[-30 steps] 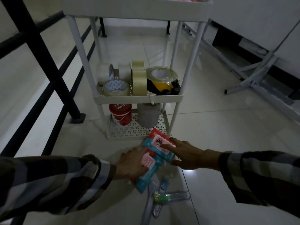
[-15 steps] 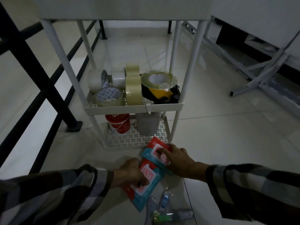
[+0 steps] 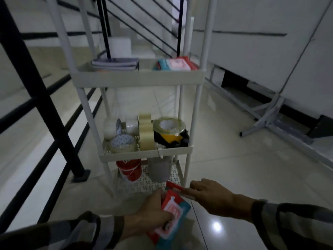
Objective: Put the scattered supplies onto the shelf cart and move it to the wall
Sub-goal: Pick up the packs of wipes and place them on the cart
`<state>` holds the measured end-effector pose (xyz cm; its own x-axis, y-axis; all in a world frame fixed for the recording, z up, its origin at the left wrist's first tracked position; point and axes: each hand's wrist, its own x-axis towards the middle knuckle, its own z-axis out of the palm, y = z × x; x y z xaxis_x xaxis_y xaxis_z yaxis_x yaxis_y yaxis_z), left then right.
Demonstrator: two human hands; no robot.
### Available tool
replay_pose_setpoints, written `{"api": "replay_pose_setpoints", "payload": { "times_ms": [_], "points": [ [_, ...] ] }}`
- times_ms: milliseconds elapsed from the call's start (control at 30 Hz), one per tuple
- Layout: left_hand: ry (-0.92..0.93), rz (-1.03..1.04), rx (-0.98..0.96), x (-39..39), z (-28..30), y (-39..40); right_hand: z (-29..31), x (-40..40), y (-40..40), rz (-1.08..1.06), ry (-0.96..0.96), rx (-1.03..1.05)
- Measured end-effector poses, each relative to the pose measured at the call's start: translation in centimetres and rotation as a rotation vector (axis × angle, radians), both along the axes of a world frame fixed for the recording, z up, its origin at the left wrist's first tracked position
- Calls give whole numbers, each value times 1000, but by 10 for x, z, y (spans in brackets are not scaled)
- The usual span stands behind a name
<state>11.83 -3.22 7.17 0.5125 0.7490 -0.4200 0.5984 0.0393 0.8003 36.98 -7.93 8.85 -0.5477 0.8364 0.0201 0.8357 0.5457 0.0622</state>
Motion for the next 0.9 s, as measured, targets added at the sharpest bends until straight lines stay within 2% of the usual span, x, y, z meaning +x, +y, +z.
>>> {"api": "replay_pose_setpoints", "payload": {
  "times_ms": [100, 200, 267, 367, 433, 500, 600, 667, 733, 900],
  "points": [
    [-124, -34, 51, 5, 26, -9, 25, 20, -11, 55, -71, 96],
    [-324, -63, 131, 10, 54, -23, 56, 27, -19, 58, -32, 187],
    [-484, -80, 232, 13, 84, -33, 82, 26, -19, 43, 60, 274],
    [-620, -75, 556, 15, 140, -33, 125, 23, -14, 37, 199, 454],
    [-697, -46, 698, 14, 181, -28, 155, 23, -9, 55, 338, 589],
    [-786, 65, 787, 12, 221, -18, 184, 22, -5, 49, 536, 656],
    [-851, 263, 948, 7, 278, -2, 215, 21, 0, 25, 694, 791],
    [-904, 389, 927, 6, 312, 11, 230, 19, 3, 20, 767, 859],
    [-924, 488, 801, 10, 342, 27, 242, 14, 6, 16, 788, 907],
    [-718, 679, 581, 39, 382, 94, 257, -1, 17, 4, 870, 951]
  ]
}}
